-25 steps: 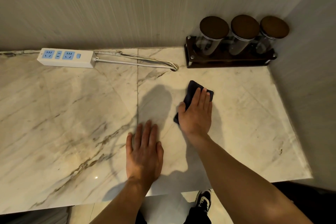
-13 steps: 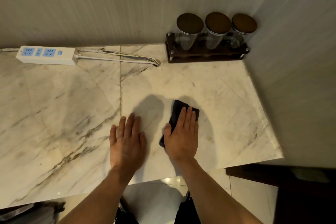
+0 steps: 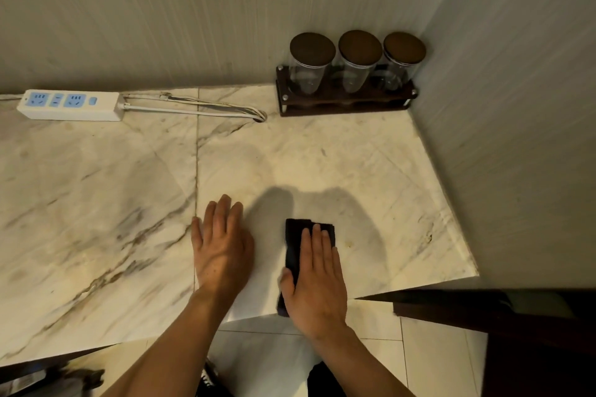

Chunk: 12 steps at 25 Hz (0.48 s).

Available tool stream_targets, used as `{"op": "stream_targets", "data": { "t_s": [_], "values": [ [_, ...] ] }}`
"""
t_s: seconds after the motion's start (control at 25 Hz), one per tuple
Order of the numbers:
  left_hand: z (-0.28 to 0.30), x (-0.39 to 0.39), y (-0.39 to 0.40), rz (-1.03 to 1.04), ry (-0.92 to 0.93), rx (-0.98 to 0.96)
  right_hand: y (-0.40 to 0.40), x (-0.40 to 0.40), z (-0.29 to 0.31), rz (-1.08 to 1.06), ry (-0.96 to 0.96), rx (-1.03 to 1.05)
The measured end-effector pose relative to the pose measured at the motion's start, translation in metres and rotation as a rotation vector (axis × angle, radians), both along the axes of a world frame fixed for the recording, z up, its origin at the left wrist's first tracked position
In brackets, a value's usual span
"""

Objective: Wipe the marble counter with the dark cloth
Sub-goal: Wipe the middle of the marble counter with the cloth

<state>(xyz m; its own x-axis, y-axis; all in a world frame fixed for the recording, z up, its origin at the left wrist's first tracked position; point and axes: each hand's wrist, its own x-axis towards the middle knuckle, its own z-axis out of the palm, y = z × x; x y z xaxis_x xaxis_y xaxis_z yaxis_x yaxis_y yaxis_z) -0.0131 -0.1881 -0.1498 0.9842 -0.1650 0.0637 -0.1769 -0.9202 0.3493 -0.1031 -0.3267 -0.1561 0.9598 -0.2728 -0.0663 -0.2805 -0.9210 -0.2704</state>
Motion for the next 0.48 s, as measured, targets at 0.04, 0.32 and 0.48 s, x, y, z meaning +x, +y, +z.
{"op": "stream_targets", "data": {
  "t_s": [0.04, 0.32, 0.48],
  "values": [
    [0.001, 0.001, -0.009, -0.012, 0.012, -0.007, -0.006, -0.003, 0.0, 0.054, 0.001, -0.001],
    [-0.003, 0.004, -0.049, -0.013, 0.085, -0.02, -0.067, -0.013, 0.004, 0.485, 0.031, -0.027],
    [-0.009, 0.005, -0.051, -0.01, 0.118, 0.04, -0.096, 0.0, 0.008, 0.687, 0.083, -0.031]
  ]
}}
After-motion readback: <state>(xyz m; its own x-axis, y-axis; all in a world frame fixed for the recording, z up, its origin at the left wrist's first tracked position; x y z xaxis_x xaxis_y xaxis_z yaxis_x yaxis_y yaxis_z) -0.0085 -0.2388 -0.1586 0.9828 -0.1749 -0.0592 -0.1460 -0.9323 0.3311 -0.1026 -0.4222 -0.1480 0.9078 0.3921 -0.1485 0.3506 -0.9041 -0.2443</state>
